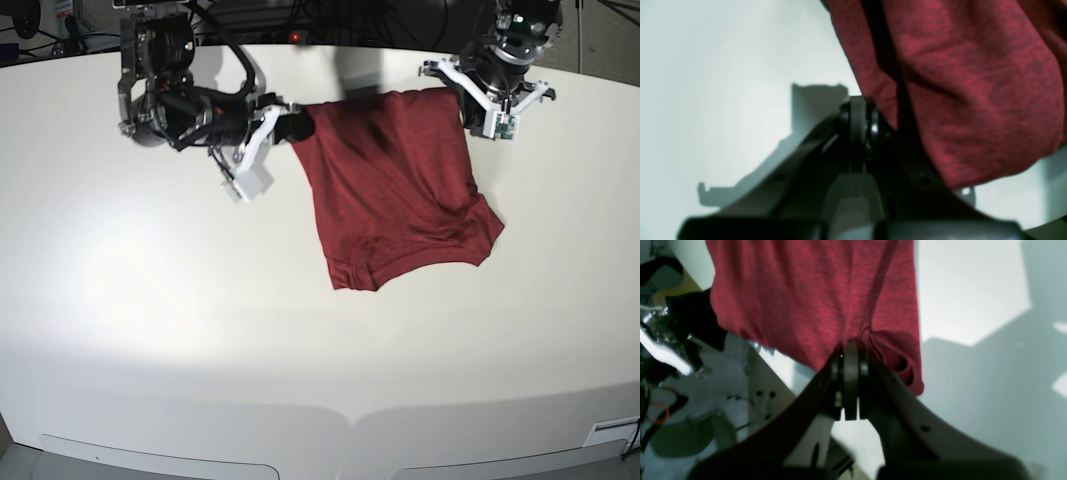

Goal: Fold the T-shirt properly

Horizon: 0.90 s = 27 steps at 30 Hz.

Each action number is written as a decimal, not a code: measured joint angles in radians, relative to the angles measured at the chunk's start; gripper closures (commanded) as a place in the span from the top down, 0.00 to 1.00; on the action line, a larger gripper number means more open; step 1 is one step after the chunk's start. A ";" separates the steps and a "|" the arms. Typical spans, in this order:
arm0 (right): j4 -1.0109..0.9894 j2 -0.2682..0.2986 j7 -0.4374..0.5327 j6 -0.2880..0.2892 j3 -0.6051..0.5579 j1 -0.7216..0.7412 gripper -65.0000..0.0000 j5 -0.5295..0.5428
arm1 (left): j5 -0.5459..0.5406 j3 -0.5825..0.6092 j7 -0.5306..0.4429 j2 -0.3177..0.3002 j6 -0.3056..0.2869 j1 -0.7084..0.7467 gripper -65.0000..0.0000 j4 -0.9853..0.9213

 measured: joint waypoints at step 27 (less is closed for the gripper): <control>0.512 0.010 -0.010 0.003 0.425 -0.327 0.00 -0.004 | -0.214 -0.422 -0.015 -0.039 -0.154 0.389 0.00 0.245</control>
